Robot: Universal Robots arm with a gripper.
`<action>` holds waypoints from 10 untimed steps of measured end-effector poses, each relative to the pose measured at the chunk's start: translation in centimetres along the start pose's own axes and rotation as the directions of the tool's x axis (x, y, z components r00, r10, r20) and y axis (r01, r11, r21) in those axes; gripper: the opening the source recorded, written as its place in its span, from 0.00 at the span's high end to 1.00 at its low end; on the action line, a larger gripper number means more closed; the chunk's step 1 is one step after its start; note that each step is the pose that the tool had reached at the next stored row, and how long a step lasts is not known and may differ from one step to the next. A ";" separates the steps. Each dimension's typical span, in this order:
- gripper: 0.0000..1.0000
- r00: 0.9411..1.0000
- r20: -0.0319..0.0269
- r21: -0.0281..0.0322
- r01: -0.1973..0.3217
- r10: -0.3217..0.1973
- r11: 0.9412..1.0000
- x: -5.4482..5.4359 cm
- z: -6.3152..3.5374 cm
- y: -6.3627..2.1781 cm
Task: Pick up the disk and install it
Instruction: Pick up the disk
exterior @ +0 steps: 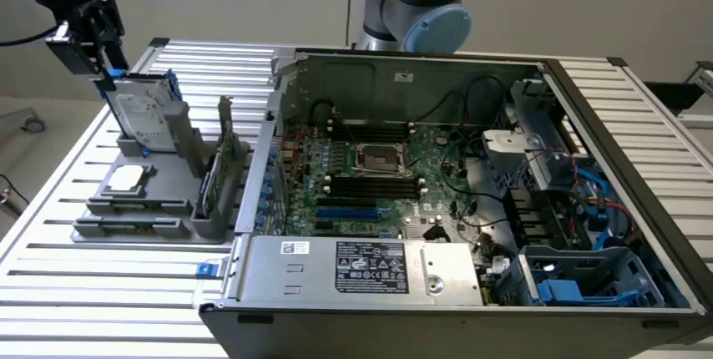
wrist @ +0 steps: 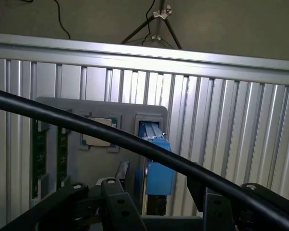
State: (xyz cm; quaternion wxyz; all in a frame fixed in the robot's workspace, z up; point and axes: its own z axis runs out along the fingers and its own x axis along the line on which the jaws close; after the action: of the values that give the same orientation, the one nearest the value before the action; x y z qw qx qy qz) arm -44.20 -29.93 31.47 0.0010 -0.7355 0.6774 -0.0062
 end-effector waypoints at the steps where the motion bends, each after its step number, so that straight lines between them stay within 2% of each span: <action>1: 0.40 1.000 0.000 0.000 0.000 0.000 1.000 0.0 0.18 0.01; 10: 0.40 1.000 0.000 0.000 0.000 0.000 1.000 -0.5 1.81 0.05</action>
State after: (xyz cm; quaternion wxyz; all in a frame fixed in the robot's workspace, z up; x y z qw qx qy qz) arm -44.27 -29.48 29.65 0.0010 -0.7355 0.6775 -0.0062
